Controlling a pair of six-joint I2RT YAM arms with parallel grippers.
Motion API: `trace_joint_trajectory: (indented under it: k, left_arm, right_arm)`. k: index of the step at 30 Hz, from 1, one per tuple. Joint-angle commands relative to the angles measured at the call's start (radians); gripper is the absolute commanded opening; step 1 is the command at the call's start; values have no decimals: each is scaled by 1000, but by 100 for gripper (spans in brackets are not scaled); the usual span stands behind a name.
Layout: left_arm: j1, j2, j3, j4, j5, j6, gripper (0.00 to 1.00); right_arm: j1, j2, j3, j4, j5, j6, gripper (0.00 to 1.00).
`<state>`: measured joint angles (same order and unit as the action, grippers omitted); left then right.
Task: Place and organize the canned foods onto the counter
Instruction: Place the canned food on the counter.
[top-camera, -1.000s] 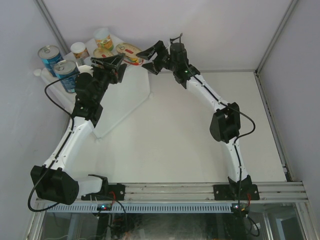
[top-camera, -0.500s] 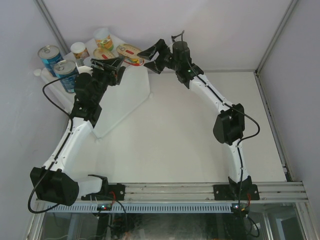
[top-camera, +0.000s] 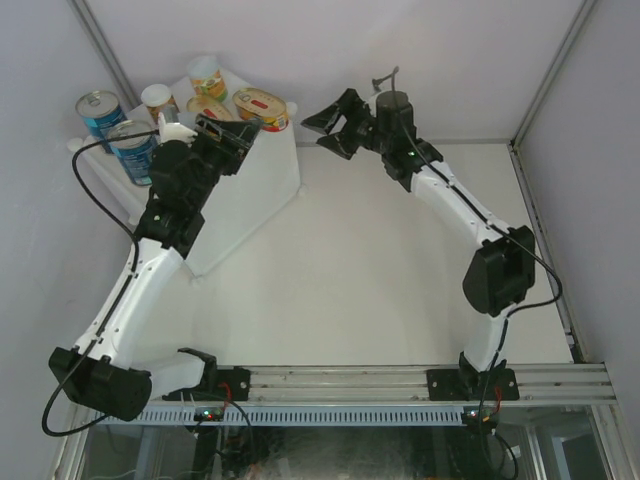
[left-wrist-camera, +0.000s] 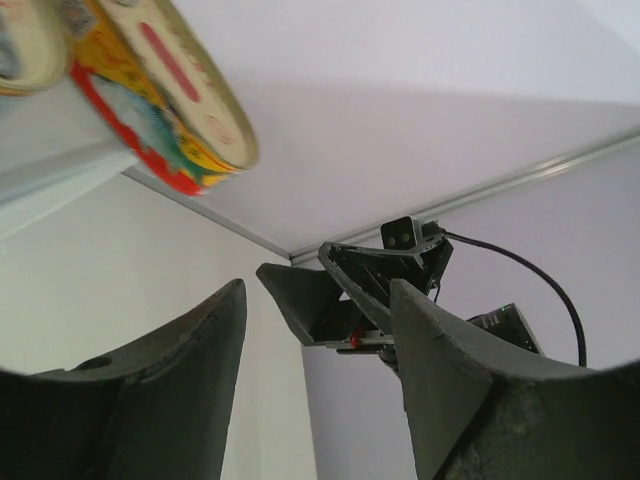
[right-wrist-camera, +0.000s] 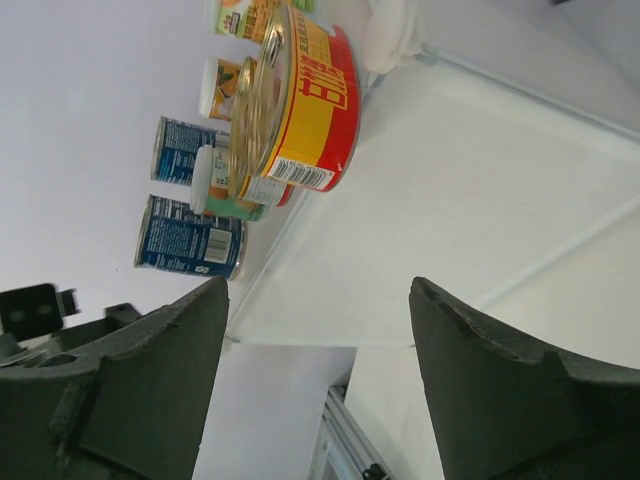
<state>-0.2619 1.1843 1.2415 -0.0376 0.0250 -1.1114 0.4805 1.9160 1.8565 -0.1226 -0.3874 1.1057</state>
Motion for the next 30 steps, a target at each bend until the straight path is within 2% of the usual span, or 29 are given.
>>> trace_joint_trajectory:
  k: [1, 7, 13, 21, 27, 30]
  left_arm:
    - [-102, 2, 115, -48, -102, 219, 63]
    - [-205, 106, 139, 14, -154, 395, 61]
    - [-273, 296, 296, -24, -135, 531, 59]
    - [-304, 451, 394, -3, -213, 623, 55]
    - [-312, 512, 441, 8, -294, 712, 55]
    - [-309, 536, 467, 9, -323, 762, 55]
  right_arm:
    - [-51, -188, -122, 47, 56, -86, 72]
    - [-132, -371, -331, 58, 86, -131, 68]
    - [-203, -509, -474, 60, 99, -169, 64]
    - [-249, -618, -546, 43, 129, -234, 51]
    - [-264, -627, -551, 36, 134, -254, 39]
    - [-267, -622, -551, 39, 138, -256, 37]
